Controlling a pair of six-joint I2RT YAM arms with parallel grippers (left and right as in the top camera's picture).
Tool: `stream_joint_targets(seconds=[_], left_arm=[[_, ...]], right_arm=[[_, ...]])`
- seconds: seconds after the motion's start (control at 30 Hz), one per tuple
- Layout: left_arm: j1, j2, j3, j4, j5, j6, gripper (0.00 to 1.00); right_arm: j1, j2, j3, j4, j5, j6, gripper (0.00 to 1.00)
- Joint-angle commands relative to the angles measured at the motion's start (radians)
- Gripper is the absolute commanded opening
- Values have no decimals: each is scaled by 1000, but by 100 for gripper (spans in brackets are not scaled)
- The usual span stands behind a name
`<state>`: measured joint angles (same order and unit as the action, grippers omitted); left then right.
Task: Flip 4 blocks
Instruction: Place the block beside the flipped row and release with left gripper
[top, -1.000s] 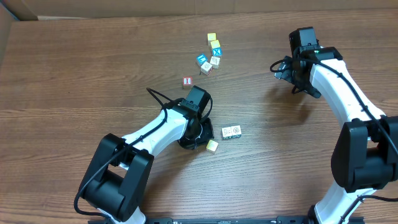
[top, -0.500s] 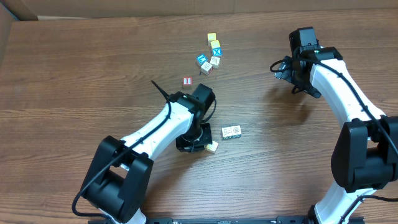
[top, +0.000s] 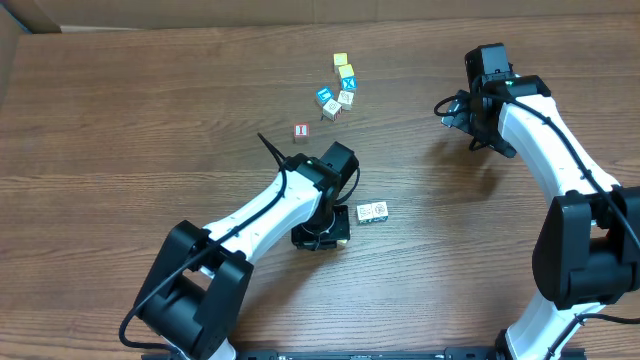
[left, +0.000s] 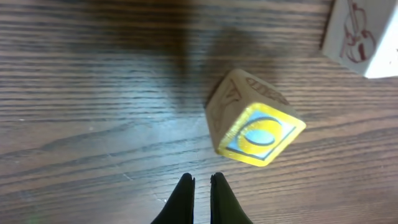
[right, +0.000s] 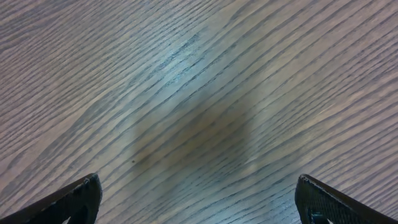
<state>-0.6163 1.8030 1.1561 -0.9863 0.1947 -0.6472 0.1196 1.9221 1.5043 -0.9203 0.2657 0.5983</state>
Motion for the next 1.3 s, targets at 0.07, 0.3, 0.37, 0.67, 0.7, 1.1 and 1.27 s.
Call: stream_joint_targets(seconds=[0.07,0.3,0.37,0.67,0.7,1.1,1.27], left_arm=[[-28,11,-10,18,8,12,4],[-31,11,-11,23,-18,11,4],[-33,11,-16,28,-15,11,4],[-39,11,-47,77,-27,13,4],[-39,11,-47,94,-29,13,4],[-39,11,-48,196,-18,-24,4],[-39,11,-48,239,-19,-23,4]], right_arm=[[1,-26,14,2,3,-4,100],[1,-26,14,2,3,-5,100],[1,-26,14,2,3,-5,100],[1,-26,14,2,3,-5,100],[1,-26,14,2,3,-5,100],[1,-26,14,2,3,-5,100],[1,-26,14,2,3,-4,100]])
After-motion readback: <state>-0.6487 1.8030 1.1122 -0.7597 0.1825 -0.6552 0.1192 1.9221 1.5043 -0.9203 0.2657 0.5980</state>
